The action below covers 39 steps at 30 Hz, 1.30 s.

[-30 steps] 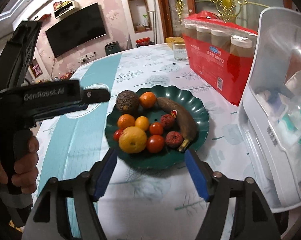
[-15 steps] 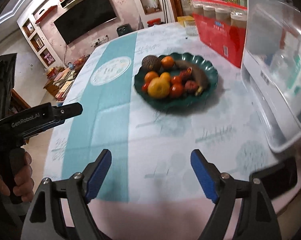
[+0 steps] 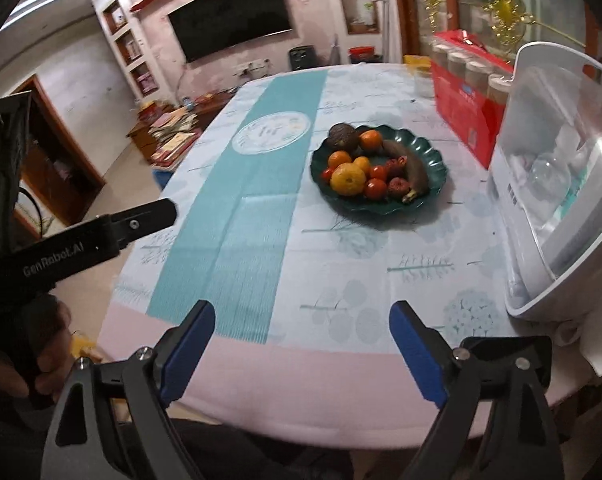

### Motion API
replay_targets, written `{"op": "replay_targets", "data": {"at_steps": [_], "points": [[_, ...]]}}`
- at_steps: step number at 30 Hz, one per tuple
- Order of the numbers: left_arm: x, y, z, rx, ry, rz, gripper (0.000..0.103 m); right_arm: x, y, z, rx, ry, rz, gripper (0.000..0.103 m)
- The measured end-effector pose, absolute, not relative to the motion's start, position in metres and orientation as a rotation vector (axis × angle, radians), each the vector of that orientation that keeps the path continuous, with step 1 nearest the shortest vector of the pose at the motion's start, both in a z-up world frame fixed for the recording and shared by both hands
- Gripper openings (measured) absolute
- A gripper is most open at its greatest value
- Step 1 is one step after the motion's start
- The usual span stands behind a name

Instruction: Organize fruits

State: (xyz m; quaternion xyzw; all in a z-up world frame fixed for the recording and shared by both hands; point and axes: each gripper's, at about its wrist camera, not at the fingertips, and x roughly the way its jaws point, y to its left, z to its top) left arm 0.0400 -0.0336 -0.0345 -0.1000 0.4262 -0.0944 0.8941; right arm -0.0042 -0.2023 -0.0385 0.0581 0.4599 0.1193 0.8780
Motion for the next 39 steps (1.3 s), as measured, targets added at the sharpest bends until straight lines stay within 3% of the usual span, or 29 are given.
{"op": "replay_targets", "data": {"at_steps": [15, 25, 31, 39], "points": [[-0.022, -0.057, -0.018, -0.181, 0.892, -0.02, 0.084, -0.038, -0.219, -0.013, 0.137, 0.94, 0.287, 0.09], [-0.031, -0.049, -0.005, -0.146, 0.812, 0.078, 0.102, -0.036, -0.211, -0.007, 0.088, 0.889, 0.274, 0.093], [-0.032, -0.056, 0.002, -0.091, 0.781, 0.145, 0.102, -0.036, -0.216, -0.001, 0.09, 0.846, 0.257, 0.103], [-0.03, -0.06, 0.0, -0.081, 0.79, 0.162, 0.102, -0.035, -0.218, -0.003, 0.078, 0.837, 0.265, 0.103]]}}
